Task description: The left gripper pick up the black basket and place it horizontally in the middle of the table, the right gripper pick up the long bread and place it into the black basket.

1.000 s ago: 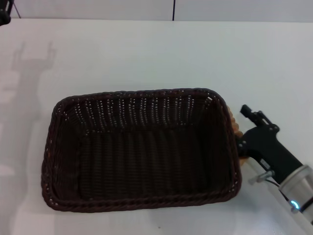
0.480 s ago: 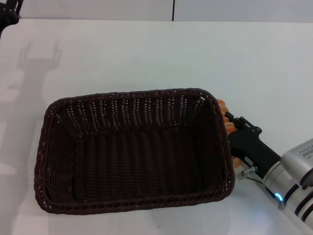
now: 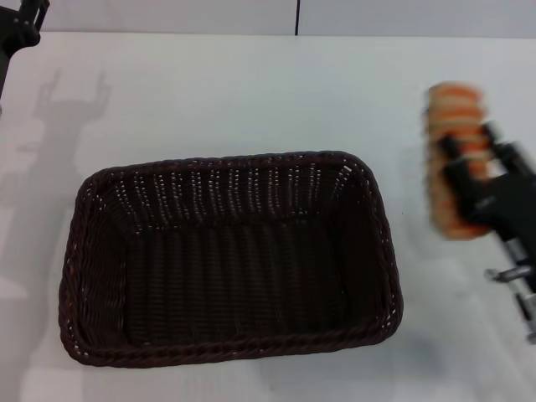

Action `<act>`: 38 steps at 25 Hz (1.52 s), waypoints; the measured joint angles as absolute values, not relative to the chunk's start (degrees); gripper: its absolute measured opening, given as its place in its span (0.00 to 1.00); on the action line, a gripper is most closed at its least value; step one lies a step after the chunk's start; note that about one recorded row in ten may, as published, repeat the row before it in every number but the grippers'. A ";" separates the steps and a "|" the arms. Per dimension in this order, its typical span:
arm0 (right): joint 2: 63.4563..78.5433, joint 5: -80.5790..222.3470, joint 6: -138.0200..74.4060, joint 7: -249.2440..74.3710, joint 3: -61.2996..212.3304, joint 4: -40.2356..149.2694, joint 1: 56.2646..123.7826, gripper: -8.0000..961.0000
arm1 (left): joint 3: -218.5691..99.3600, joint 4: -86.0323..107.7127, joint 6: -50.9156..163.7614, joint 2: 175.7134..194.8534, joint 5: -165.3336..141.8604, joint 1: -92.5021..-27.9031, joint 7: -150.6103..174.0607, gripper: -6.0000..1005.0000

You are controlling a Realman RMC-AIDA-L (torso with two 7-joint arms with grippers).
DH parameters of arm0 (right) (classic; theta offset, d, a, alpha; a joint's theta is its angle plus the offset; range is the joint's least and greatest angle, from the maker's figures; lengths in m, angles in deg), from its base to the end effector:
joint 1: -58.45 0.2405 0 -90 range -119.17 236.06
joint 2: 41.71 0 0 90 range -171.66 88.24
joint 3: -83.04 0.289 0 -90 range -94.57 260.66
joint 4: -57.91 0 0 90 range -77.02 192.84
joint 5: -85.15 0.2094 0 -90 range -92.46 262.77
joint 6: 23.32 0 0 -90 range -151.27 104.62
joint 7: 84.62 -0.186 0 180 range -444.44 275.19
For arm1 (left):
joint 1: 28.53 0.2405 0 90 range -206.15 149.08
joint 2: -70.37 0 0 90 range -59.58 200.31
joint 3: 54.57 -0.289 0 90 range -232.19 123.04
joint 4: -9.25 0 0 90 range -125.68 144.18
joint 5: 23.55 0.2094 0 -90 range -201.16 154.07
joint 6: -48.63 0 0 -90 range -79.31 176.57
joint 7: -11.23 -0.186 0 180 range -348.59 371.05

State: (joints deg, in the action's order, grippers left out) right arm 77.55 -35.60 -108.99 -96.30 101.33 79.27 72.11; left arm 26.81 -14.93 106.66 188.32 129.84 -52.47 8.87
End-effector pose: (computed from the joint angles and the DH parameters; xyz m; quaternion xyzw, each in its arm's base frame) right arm 0.2910 0.2813 -0.0825 -0.7147 0.2276 0.4518 0.4830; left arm -0.3205 0.4295 0.0285 -0.6366 -0.1712 -0.3001 0.6894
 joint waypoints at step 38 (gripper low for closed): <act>77.17 -39.21 -120.93 -100.27 112.01 73.77 68.61 0.88 | 29.36 -13.85 106.82 188.21 130.35 -50.75 8.94 0.74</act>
State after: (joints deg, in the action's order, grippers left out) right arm 77.17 -39.21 -120.93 -100.27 112.01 73.77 68.61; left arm 29.36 -13.85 106.82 188.21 130.35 -50.75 8.94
